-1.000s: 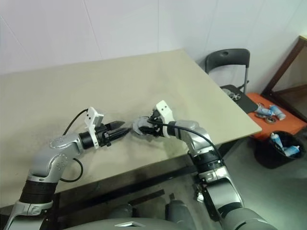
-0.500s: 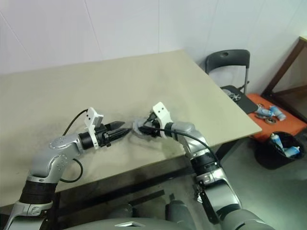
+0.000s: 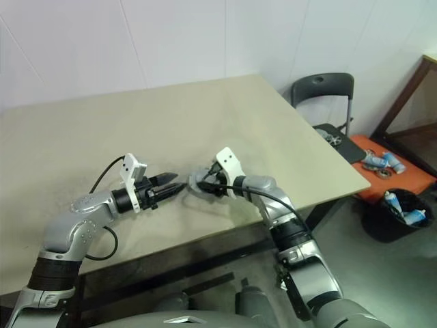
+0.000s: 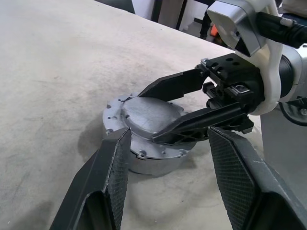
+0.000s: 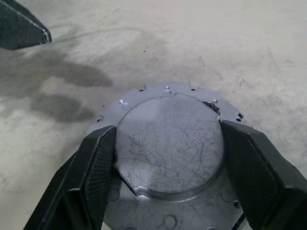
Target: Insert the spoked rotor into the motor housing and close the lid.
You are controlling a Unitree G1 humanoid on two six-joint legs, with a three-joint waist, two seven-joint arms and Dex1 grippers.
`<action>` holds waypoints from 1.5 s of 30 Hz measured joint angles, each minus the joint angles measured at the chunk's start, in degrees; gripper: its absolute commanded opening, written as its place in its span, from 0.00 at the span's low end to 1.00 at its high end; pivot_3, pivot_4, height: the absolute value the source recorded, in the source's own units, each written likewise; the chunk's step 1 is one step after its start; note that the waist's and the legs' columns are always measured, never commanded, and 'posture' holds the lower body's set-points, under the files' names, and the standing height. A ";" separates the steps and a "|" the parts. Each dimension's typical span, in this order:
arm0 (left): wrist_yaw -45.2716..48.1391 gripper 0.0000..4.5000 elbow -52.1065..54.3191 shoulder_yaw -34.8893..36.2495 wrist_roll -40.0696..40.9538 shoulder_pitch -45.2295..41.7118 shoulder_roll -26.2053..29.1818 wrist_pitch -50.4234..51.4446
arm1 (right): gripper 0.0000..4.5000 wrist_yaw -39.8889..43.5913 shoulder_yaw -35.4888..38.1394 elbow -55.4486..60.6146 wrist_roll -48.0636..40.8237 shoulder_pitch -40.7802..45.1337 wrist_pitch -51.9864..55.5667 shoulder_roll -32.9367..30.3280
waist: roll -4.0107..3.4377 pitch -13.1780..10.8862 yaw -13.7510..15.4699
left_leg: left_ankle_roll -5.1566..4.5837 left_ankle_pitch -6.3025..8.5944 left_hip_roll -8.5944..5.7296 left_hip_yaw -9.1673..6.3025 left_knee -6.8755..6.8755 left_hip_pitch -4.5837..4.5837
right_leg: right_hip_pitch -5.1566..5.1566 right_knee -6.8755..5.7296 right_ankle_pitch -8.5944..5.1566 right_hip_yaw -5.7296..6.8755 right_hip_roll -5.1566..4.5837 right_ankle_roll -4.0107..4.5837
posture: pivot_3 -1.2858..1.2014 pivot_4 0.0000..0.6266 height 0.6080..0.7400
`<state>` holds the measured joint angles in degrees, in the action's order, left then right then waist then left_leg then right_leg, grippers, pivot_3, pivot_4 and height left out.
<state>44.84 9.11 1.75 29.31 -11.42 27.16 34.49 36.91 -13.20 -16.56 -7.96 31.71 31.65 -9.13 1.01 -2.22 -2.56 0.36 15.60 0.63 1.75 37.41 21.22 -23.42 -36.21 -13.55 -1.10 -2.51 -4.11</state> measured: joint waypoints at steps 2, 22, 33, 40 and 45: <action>0.02 0.60 -0.01 -0.04 0.00 0.00 -0.02 -0.02 | 0.69 -0.13 -0.16 -0.34 0.25 -0.03 -0.14 0.00 | 0.01 0.01 0.00 | 0.00 0.00 0.00 0.00 0.00 -0.09 | 0.09 0.00 -0.04 0.00 -0.01 0.06 | 0.52 0.00 1.00; -0.15 0.60 -0.72 -0.79 -0.15 -1.59 -0.78 -0.05 | 0.69 4.84 1.55 -3.58 -1.92 1.64 1.95 -3.03 | 0.15 0.27 1.50 | -0.03 0.04 -0.12 -0.02 -0.10 -0.82 | 0.81 0.18 -0.19 0.00 -0.20 0.10 | 0.52 0.00 1.00; -0.51 0.60 -0.66 -0.81 -0.11 -1.58 -0.78 0.02 | 0.69 8.48 1.74 -1.50 -4.00 1.62 4.91 -5.37 | 0.12 0.25 1.84 | -0.07 0.07 -0.13 -0.02 -0.28 -0.55 | 0.60 0.32 -0.21 0.02 -0.22 0.06 | 0.52 0.00 1.00; -0.18 0.60 -1.21 -0.82 -0.13 -1.65 -0.78 -0.05 | 0.69 9.70 0.53 1.90 -3.80 0.20 4.93 -6.67 | 0.14 0.27 1.75 | -0.16 0.14 -0.13 -0.04 -0.28 0.11 | -0.02 0.31 -0.15 0.01 -0.22 -0.09 | 0.52 0.00 1.00; 0.04 0.60 -1.81 -0.82 -0.43 -1.64 -0.82 -0.32 | 0.69 9.16 1.85 1.88 -4.42 0.34 6.10 -5.95 | 0.14 0.27 1.73 | -0.17 0.15 -0.13 -0.05 -0.25 0.11 | -0.01 0.31 -0.19 0.03 -0.22 -0.01 | 0.52 0.00 1.00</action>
<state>44.88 7.30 0.93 28.88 -13.06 26.34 34.18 46.08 -11.34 -14.68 -12.38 32.05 37.76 -15.08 1.15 -1.95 -0.83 0.19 15.76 0.50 1.70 37.16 21.34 -23.43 -35.90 -13.74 -1.08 -2.73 -4.12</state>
